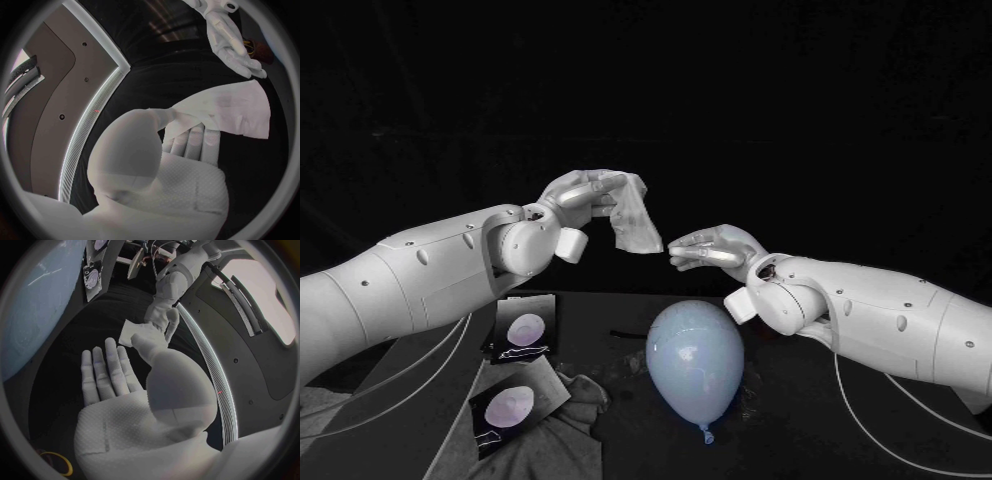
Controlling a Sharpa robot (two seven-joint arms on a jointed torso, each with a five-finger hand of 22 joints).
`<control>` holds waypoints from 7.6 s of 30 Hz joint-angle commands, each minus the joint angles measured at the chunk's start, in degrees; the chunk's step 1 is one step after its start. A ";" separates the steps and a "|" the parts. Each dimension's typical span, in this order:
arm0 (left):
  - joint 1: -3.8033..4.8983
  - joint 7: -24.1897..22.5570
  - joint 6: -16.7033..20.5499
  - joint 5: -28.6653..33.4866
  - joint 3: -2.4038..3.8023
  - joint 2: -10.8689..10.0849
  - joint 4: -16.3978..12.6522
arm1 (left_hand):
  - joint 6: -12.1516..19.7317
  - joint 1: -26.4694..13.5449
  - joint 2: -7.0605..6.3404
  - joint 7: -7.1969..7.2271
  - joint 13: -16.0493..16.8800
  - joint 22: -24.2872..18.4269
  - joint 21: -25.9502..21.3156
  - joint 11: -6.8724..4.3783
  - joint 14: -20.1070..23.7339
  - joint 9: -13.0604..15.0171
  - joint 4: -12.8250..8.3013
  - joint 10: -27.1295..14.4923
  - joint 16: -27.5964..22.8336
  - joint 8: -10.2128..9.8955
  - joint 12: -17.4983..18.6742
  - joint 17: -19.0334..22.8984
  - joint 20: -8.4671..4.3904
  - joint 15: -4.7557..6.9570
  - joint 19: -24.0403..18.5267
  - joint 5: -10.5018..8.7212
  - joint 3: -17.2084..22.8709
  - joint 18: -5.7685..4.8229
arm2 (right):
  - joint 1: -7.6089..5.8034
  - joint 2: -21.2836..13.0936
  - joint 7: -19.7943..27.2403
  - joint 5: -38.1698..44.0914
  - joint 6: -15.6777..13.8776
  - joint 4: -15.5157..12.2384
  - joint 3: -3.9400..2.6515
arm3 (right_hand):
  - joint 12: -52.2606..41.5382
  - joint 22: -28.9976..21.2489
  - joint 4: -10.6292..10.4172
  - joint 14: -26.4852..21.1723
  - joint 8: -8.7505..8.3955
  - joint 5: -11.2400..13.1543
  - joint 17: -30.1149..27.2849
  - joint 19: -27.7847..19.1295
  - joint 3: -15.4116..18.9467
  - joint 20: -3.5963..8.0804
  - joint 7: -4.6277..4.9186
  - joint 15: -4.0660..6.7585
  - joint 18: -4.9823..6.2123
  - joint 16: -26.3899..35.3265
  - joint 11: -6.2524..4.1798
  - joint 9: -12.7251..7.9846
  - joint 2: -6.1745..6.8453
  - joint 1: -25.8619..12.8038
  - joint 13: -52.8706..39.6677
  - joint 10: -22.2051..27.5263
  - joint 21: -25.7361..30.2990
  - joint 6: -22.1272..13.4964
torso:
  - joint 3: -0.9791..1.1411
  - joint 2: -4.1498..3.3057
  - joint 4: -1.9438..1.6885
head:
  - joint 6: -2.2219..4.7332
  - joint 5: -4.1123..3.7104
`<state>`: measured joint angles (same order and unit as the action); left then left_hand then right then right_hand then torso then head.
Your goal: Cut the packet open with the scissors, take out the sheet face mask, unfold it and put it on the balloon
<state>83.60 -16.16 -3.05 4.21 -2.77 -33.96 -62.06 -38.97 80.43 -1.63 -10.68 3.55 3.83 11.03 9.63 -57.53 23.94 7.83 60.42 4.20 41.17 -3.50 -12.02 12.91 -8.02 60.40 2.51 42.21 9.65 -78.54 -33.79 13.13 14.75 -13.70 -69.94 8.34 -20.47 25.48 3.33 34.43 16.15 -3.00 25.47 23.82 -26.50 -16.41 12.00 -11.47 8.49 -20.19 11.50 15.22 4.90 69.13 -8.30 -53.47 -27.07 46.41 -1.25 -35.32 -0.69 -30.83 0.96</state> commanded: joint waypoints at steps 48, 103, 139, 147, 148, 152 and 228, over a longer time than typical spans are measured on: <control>0.13 0.40 -3.38 -0.33 0.09 -0.41 -2.26 | -0.20 -0.07 0.71 -1.51 0.07 -0.06 -0.23 0.06 -0.10 7.10 -0.11 0.49 0.04 0.35 -0.15 0.09 -0.10 0.27 0.39 0.28 0.38 0.90 | 0.11 4.75 6.64 -10.95 6.26 2.49 -0.04 | 8.13 -14.36 -16.68 -7.50 -5.69 0.26 2.04 -6.43 14.03 -0.42 4.08 -2.21 -1.99 -0.32 2.14 -1.55 2.83 0.44 4.57 4.51 16.73 -3.76 | 0.04 -0.04 -0.02 | 0.15 0.17; 0.15 0.10 -2.19 -0.44 0.09 -0.23 -2.37 | -0.01 -0.24 0.63 -1.53 0.06 -0.08 -0.48 0.06 -0.17 7.43 -0.15 0.56 0.03 0.67 -0.13 0.14 -0.09 0.26 0.39 0.28 0.60 0.89 | 0.11 5.91 6.84 -10.43 -4.67 2.46 -0.09 | 1.62 -13.60 -2.26 11.30 10.24 -0.06 0.57 8.80 -9.20 0.19 -2.64 3.74 2.25 -4.22 -5.42 6.74 -1.15 10.88 3.56 -15.51 13.36 8.20 | 0.00 -0.02 0.06 | 0.13 0.23; 0.15 -0.58 -1.22 -0.41 0.09 -0.02 -1.00 | 0.04 -0.29 0.64 -1.53 0.06 -0.10 -0.59 0.06 -0.17 7.53 -0.14 0.59 0.02 0.77 -0.13 0.16 -0.07 0.25 0.34 0.28 0.70 0.88 | 0.09 2.37 3.03 -3.17 -0.92 -0.85 -0.06 | 3.34 -3.52 11.39 9.16 6.75 -16.26 -1.66 0.90 -20.48 0.08 -0.98 2.18 1.05 -1.07 -3.23 3.36 -2.80 13.12 2.86 -12.11 2.15 5.88 | 0.03 0.01 0.04 | -0.02 0.16; 0.15 -0.70 -1.16 -0.40 0.09 -0.01 -0.90 | 0.04 -0.29 0.64 -1.53 0.06 -0.10 -0.59 0.06 -0.17 7.53 -0.14 0.59 0.02 0.77 -0.13 0.16 -0.07 0.25 0.34 0.28 0.70 0.88 | 0.09 1.99 2.13 -2.35 0.08 -1.07 -0.06 | 4.40 5.40 11.29 7.78 5.91 -16.76 -2.25 -6.02 -23.52 -0.21 -0.35 1.52 0.64 -0.61 -2.61 2.07 -2.39 12.34 3.27 -10.02 -6.73 4.02 | -0.01 0.00 0.05 | 0.00 0.14; 0.15 -0.74 -1.12 -0.40 0.09 -0.01 -0.86 | 0.04 -0.29 0.64 -1.53 0.06 -0.10 -0.59 0.06 -0.17 7.53 -0.14 0.59 0.02 0.77 -0.13 0.16 -0.07 0.25 0.34 0.28 0.70 0.88 | 0.09 1.89 1.88 -2.15 0.43 -1.10 -0.05 | 4.61 6.05 11.20 7.26 5.71 -17.79 -2.30 -6.56 -23.73 -0.22 -0.23 1.38 0.57 -0.47 -2.45 1.91 -2.33 12.28 3.39 -9.58 -7.31 3.62 | -0.02 0.00 0.05 | -0.03 0.10; 0.15 -0.91 -0.98 -0.39 0.09 0.00 -0.74 | 0.07 -0.33 0.63 -1.54 0.06 -0.10 -0.66 0.06 -0.17 7.58 -0.14 0.61 0.01 0.82 -0.12 0.17 -0.06 0.25 0.31 0.28 0.75 0.88 | 0.09 1.67 1.30 -1.61 1.23 -1.14 -0.05 | 5.10 7.41 11.02 5.48 5.26 -21.23 -2.30 -7.86 -24.59 -0.29 0.05 0.98 0.30 -0.19 -1.97 1.54 -2.04 12.24 3.80 -8.13 -8.37 2.25 | -0.01 -0.02 0.07 | -0.02 0.14; 0.23 0.35 -3.02 -8.21 1.41 0.04 -2.50 | 0.35 -0.56 0.48 -1.53 0.07 0.09 -0.47 0.04 -0.64 8.00 -0.29 0.64 0.18 1.13 -0.14 0.14 -0.24 0.40 1.25 0.27 0.91 0.94 | -3.18 1.87 10.12 -2.13 -5.75 0.28 -0.35 | 7.18 -12.40 -6.40 -7.54 -1.02 0.25 1.23 -5.29 5.72 -0.42 3.52 -1.91 -1.70 -1.50 1.80 -0.77 5.06 2.87 4.62 4.31 14.82 -5.39 | -0.04 -0.06 0.06 | 0.93 -0.14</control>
<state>83.74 -16.23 -4.61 -0.67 -1.42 -34.03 -64.26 -38.23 79.91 -1.52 -10.34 3.54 3.86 10.55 9.84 -57.76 23.98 7.48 60.63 4.20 42.11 -3.50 -11.92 12.70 -7.79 61.24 2.62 42.84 9.71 -81.67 -32.01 20.10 12.69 -18.44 -69.46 8.01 -13.56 13.49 -2.95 27.22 15.27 -2.98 26.63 19.05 -21.14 -16.82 11.03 -13.35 7.50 -21.94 13.37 14.51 9.45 71.57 -3.66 -49.59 -12.72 41.31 -1.28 -35.32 -0.72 -29.83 0.86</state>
